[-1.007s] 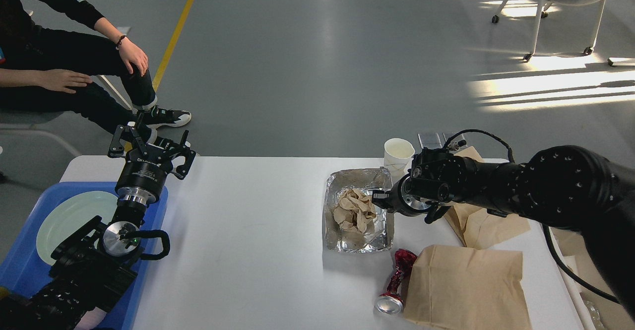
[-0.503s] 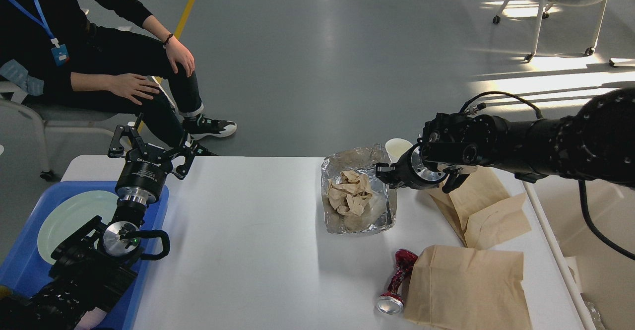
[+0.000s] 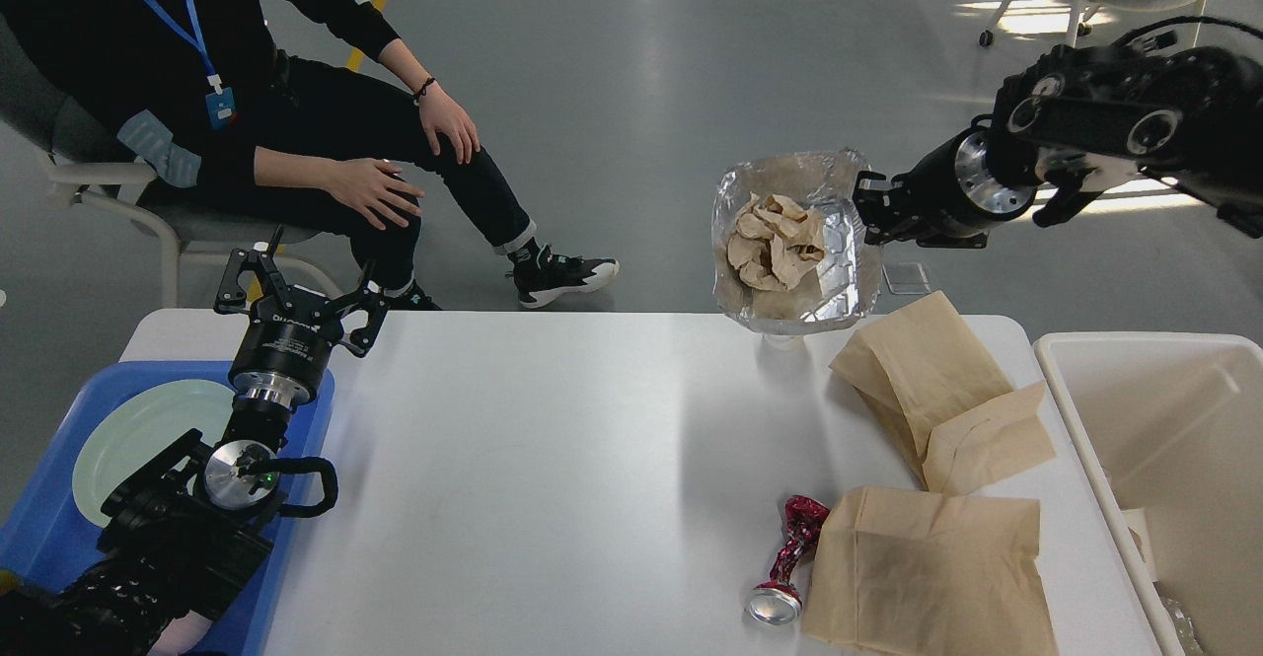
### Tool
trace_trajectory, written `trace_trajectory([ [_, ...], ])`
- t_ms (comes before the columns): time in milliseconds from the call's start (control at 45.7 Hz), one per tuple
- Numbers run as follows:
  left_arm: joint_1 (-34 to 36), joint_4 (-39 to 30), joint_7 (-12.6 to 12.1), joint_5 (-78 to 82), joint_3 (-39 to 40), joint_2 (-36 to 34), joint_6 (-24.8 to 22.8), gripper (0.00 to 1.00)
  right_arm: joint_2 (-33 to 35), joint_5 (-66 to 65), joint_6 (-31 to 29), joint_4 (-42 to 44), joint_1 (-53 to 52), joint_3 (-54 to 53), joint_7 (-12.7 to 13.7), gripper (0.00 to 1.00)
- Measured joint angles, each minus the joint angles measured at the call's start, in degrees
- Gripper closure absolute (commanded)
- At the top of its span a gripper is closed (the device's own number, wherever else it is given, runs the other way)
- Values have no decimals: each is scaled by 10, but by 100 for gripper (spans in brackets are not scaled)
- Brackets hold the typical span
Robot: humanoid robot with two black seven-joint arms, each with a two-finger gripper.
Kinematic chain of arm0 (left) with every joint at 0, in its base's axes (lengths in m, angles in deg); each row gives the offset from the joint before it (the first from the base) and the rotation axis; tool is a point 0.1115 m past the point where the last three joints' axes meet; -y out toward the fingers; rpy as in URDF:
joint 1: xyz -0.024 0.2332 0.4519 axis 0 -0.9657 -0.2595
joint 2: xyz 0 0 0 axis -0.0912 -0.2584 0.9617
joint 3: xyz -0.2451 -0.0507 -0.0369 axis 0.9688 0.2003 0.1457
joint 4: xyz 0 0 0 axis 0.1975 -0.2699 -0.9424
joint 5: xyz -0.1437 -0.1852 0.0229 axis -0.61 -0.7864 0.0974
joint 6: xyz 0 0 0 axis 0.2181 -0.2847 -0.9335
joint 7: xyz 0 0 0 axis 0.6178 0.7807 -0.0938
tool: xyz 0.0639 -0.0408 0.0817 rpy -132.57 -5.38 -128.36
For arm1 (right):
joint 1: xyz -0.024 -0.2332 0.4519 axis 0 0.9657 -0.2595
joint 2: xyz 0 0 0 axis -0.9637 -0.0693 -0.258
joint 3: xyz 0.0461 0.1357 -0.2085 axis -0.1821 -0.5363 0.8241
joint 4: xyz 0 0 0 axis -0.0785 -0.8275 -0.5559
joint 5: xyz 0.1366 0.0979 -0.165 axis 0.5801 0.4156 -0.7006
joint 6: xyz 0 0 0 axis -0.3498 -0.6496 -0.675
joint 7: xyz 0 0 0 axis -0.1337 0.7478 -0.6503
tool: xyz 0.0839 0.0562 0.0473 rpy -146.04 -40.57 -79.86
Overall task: Tidy desktop
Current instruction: 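Lift the foil tray with crumpled paper and carry it to the bin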
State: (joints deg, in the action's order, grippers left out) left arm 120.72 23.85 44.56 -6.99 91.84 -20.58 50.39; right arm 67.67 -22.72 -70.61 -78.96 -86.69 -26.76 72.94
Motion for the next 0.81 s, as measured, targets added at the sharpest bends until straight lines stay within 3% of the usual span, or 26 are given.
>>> trace_trajectory([
  [197,0,0,0,0,0,0,0,4,56,0,-54,0,-51,-3,0,100],
  [460,0,0,0,0,0,0,0,4,112,0,-58,39,-23,8,4,100],
  [591,0,0,0,0,0,0,0,4,139,-1,-33,102,54,0,5,100],
  [810,0,0,0,0,0,0,0,4,183,-1,58,148,174,-2,5,100],
])
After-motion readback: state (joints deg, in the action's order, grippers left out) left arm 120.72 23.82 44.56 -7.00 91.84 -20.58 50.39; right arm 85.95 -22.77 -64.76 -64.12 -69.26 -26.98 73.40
